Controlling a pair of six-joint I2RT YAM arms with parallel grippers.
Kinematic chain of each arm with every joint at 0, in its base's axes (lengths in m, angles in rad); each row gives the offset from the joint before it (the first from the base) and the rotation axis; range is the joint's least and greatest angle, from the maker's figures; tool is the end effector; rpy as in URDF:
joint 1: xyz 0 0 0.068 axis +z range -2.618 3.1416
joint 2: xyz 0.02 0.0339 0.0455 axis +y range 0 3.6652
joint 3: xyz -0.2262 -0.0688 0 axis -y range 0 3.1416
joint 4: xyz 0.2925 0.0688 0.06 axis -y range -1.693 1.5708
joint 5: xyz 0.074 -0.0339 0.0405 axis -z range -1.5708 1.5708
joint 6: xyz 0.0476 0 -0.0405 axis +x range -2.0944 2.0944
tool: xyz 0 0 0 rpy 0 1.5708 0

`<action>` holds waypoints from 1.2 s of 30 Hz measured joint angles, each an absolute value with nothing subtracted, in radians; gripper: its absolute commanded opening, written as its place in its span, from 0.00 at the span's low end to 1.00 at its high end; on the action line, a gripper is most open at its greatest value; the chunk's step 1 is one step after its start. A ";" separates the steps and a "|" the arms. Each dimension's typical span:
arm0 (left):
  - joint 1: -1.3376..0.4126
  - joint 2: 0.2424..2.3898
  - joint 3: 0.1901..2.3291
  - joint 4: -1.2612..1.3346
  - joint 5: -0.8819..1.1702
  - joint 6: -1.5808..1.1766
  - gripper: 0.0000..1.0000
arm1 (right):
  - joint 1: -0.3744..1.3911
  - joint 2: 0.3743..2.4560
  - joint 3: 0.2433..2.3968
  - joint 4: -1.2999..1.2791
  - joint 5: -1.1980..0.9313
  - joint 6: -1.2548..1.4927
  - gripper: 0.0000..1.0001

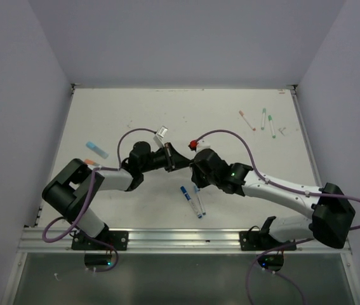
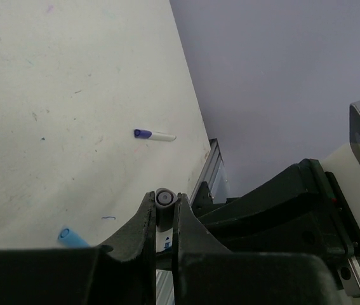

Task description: Open the pen caps

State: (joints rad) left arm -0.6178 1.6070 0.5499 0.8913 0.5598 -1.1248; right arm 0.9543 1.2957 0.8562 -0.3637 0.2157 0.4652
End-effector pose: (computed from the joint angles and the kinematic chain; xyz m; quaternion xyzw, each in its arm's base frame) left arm 0.2600 -0.2158 0.0954 -0.0112 0.7549 -0.6109 0.2385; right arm 0.2005 0.2654 0.1743 -0.1841 0.9042 0.1669 0.3474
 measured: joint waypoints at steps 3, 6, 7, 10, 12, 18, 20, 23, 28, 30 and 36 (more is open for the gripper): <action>-0.617 1.607 0.574 0.818 0.538 -1.123 0.00 | 0.951 1.321 0.856 -0.349 0.219 0.463 0.00; -0.615 1.607 0.636 0.696 0.518 -1.105 0.00 | 0.949 1.338 0.852 -0.324 0.254 0.463 0.00; -0.609 1.607 0.658 0.661 0.516 -1.097 0.00 | 0.950 1.335 0.841 -0.305 0.271 0.465 0.00; -0.585 1.607 0.700 0.597 0.528 -1.081 0.00 | 0.951 1.306 0.789 -0.210 0.296 0.475 0.00; -0.556 1.608 0.712 0.587 0.564 -1.081 0.00 | 0.950 1.278 0.753 -0.142 0.290 0.482 0.00; -0.466 1.608 0.713 0.604 0.674 -1.085 0.00 | 0.941 1.278 0.728 -0.004 0.235 0.506 0.00; -0.443 1.608 0.709 0.606 0.692 -1.085 0.00 | 0.935 1.300 0.728 0.036 0.213 0.512 0.00; -0.415 1.600 0.683 0.613 0.701 -1.088 0.00 | 0.928 1.342 0.727 0.096 0.162 0.521 0.00; -0.368 1.580 0.612 0.707 0.746 -1.105 0.00 | 0.908 1.382 0.700 0.215 0.043 0.549 0.00; -0.342 1.582 0.580 0.834 0.758 -1.145 0.00 | 0.891 1.383 0.690 0.241 -0.051 0.571 0.00; -0.271 1.586 0.569 1.190 0.738 -1.274 0.00 | 0.840 1.416 0.575 0.309 -0.456 0.670 0.00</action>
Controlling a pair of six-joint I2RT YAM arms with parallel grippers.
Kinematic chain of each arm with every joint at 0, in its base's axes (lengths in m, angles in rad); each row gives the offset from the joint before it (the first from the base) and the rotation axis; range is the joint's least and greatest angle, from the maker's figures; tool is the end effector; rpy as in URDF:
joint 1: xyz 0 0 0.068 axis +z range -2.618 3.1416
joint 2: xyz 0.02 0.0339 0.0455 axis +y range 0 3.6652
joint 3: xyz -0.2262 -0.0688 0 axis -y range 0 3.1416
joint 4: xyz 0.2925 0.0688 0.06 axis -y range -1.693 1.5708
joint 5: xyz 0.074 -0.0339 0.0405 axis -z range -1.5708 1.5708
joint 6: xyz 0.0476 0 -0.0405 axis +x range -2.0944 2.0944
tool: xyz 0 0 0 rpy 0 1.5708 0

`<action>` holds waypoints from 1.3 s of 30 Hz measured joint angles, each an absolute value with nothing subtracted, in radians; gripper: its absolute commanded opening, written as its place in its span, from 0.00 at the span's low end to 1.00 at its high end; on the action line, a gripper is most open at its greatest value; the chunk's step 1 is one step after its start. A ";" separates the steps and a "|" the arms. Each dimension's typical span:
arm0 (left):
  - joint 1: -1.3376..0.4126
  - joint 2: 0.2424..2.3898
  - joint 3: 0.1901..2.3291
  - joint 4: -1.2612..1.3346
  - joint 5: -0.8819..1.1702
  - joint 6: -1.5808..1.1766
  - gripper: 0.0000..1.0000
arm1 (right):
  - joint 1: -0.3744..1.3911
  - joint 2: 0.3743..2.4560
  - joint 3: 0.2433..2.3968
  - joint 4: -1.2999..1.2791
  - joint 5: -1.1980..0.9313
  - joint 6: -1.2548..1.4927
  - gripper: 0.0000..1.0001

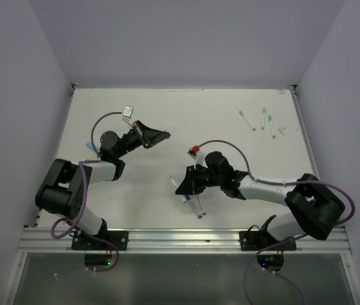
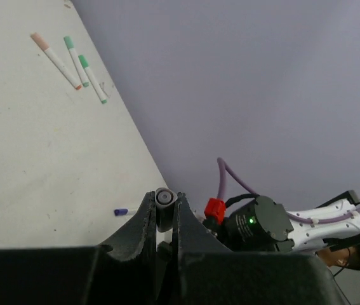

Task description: Open the pen caps

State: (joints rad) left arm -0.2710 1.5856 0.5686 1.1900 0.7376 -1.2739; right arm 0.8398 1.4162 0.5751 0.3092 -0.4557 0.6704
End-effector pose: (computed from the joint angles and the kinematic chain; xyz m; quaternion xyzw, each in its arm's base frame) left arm 0.3150 -0.1207 0.1413 -0.0465 0.6589 -0.6645 0.3496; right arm 0.2017 0.2563 0.0998 -0.1833 0.8331 0.4742 0.2177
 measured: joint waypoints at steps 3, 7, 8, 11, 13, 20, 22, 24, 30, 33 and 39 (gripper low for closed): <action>-0.271 1.578 0.563 1.192 0.741 -1.256 0.00 | 0.789 1.419 0.589 0.264 -0.484 0.668 0.00; -0.272 1.488 0.626 0.833 0.645 -1.061 0.00 | 0.765 1.419 0.708 0.064 -0.358 0.599 0.00; -0.273 1.461 0.660 0.719 0.595 -1.008 0.00 | 0.759 1.419 0.744 0.017 -0.317 0.582 0.00; -0.273 1.415 0.754 0.469 0.473 -0.873 0.00 | 0.722 1.429 0.836 -0.089 -0.189 0.543 0.00; -0.273 1.411 0.817 0.331 0.402 -0.788 0.00 | 0.684 1.463 0.897 -0.149 -0.106 0.518 0.00; -0.276 1.526 0.908 0.053 0.276 -0.625 0.00 | 0.619 1.658 1.044 -0.270 0.078 0.465 0.00; -0.283 1.579 0.923 -0.006 0.256 -0.600 0.00 | 0.616 1.716 1.088 -0.294 0.111 0.452 0.00; -0.294 1.625 0.947 -0.053 0.240 -0.579 0.00 | 0.614 1.769 1.138 -0.311 0.129 0.444 0.00; -0.361 1.727 1.051 -0.134 0.177 -0.532 0.00 | 0.614 1.879 1.265 -0.333 0.151 0.436 0.00; -0.376 1.770 1.087 -0.145 0.154 -0.526 0.00 | 0.614 1.888 1.275 -0.339 0.170 0.432 0.00; -0.384 1.855 1.097 -0.165 0.098 -0.512 0.00 | 0.612 1.909 1.275 -0.348 0.199 0.421 0.00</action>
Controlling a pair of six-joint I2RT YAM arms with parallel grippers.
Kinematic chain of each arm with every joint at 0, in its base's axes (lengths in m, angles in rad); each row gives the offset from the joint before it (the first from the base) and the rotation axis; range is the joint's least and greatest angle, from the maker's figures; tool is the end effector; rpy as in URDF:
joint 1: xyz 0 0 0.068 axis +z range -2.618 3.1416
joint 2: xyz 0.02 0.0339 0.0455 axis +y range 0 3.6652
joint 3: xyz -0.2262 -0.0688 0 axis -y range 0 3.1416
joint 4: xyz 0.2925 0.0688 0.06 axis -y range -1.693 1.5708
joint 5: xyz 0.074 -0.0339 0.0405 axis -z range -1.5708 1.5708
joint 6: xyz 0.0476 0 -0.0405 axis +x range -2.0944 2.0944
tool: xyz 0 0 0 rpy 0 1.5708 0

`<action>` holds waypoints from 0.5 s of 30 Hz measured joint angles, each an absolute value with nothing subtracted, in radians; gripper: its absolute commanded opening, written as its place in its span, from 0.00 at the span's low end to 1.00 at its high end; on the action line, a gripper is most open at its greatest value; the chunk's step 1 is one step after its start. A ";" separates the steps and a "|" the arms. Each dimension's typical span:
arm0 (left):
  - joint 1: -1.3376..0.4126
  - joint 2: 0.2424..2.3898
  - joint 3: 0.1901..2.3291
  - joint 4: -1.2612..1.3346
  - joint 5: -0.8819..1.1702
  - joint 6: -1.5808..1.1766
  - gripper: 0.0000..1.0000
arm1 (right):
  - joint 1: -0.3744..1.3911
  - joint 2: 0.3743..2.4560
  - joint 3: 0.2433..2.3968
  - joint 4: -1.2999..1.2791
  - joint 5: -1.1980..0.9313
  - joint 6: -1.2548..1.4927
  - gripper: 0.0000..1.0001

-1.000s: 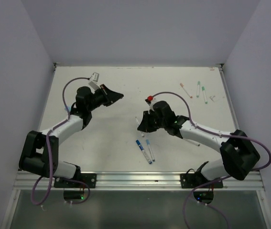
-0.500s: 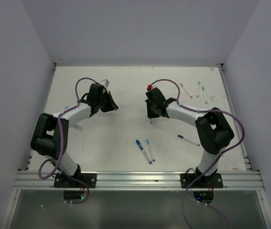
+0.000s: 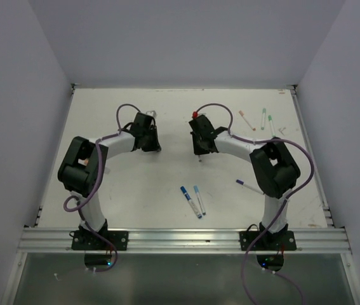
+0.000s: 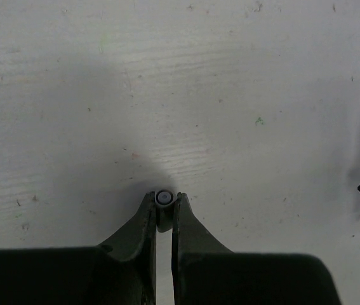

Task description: Open the pen caps

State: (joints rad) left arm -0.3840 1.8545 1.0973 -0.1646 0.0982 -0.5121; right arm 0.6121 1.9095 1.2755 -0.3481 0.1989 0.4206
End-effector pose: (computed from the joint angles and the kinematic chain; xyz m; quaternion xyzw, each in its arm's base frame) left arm 0.3788 -0.1581 0.0767 -0.0450 0.9457 -0.1799 0.2669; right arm 0.3601 0.2413 0.1016 -0.0624 0.9507 0.0599 0.2980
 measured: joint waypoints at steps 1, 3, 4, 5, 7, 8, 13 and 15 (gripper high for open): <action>-0.386 1.864 1.098 -0.163 0.097 -0.513 0.00 | 0.612 1.917 1.275 -0.348 0.200 0.419 0.01; -0.392 1.868 1.105 -0.162 0.081 -0.512 0.00 | 0.612 1.930 1.275 -0.347 0.201 0.417 0.04; -0.395 1.868 1.105 -0.162 0.076 -0.513 0.00 | 0.612 1.937 1.275 -0.348 0.202 0.416 0.07; -0.399 1.868 1.105 -0.162 0.073 -0.513 0.00 | 0.612 1.942 1.275 -0.347 0.204 0.414 0.18; -0.405 1.869 1.105 -0.160 0.066 -0.513 0.11 | 0.612 1.946 1.273 -0.347 0.209 0.411 0.22; -0.408 1.869 1.105 -0.160 0.062 -0.513 0.14 | 0.612 1.946 1.273 -0.347 0.212 0.408 0.23; -0.413 1.869 1.103 -0.157 0.048 -0.513 0.33 | 0.610 1.946 1.272 -0.344 0.215 0.407 0.30; -0.414 1.868 1.102 -0.146 0.047 -0.514 0.38 | 0.610 1.946 1.272 -0.344 0.215 0.407 0.36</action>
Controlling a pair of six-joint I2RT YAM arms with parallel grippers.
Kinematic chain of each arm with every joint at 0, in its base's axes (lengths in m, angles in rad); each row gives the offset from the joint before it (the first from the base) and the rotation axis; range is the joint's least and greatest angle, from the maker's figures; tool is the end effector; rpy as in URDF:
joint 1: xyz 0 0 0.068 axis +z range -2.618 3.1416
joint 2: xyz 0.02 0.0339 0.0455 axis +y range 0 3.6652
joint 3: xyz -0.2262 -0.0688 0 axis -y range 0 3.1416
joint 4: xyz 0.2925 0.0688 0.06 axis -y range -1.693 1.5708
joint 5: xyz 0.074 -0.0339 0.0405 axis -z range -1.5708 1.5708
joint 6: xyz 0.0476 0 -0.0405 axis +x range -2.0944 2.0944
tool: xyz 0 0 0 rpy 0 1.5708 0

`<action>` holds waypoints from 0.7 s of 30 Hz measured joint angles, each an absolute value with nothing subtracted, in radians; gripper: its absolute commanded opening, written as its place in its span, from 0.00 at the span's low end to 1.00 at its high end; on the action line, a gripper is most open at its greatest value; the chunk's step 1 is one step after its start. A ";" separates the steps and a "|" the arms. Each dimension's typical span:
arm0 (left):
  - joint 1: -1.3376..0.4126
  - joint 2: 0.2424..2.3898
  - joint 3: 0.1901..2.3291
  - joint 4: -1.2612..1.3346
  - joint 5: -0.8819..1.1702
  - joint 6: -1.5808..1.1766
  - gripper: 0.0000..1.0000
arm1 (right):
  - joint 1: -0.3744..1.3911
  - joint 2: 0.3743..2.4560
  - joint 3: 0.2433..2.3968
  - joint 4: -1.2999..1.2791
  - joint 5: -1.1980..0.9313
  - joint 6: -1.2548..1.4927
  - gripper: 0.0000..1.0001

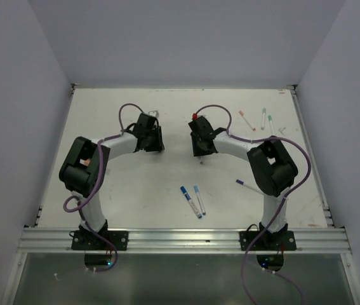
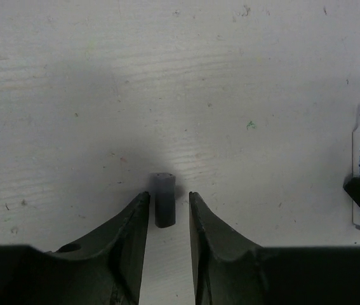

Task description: Open the pen caps

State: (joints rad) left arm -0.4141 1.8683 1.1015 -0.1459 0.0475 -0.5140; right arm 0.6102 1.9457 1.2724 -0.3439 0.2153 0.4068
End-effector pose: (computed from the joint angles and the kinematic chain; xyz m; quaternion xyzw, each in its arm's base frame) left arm 0.3771 -0.1682 0.0739 -0.0396 0.9453 -0.1647 0.2788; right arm 0.3601 0.2394 0.0860 -0.0679 0.9544 0.0420 0.2876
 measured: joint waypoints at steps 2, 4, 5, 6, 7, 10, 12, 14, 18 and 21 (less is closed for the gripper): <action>-0.416 1.866 1.099 -0.138 0.047 -0.515 0.40 | 0.609 1.946 1.272 -0.344 0.215 0.404 0.37; -0.416 1.862 1.091 -0.127 0.047 -0.516 0.42 | 0.609 1.946 1.272 -0.344 0.215 0.402 0.38; -0.416 1.860 1.085 -0.121 0.047 -0.516 0.43 | 0.609 1.946 1.272 -0.344 0.215 0.402 0.39; -0.416 1.855 1.079 -0.114 0.047 -0.516 0.45 | 0.609 1.946 1.272 -0.344 0.215 0.402 0.44; -0.416 1.850 1.072 -0.110 0.047 -0.516 0.47 | 0.609 1.946 1.272 -0.344 0.215 0.401 0.46; -0.416 1.834 1.051 -0.096 0.044 -0.516 0.54 | 0.601 1.945 1.276 -0.348 0.215 0.396 0.61; -0.416 1.820 1.038 -0.093 0.042 -0.515 0.60 | 0.583 1.945 1.293 -0.361 0.215 0.384 0.70; -0.416 1.800 1.020 -0.095 0.038 -0.514 0.64 | 0.545 1.942 1.325 -0.384 0.213 0.374 0.75; -0.416 1.734 0.976 -0.095 0.038 -0.516 0.72 | 0.431 1.934 1.409 -0.412 0.200 0.348 0.84; -0.416 1.662 0.943 -0.088 0.041 -0.520 0.75 | 0.326 1.938 1.499 -0.451 0.187 0.327 0.84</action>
State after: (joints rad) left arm -0.4156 1.6619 0.9432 -0.0875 0.0410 -0.5198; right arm 0.3260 1.9381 1.4994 -0.4507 0.1867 0.3275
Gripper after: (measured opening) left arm 0.730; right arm 0.834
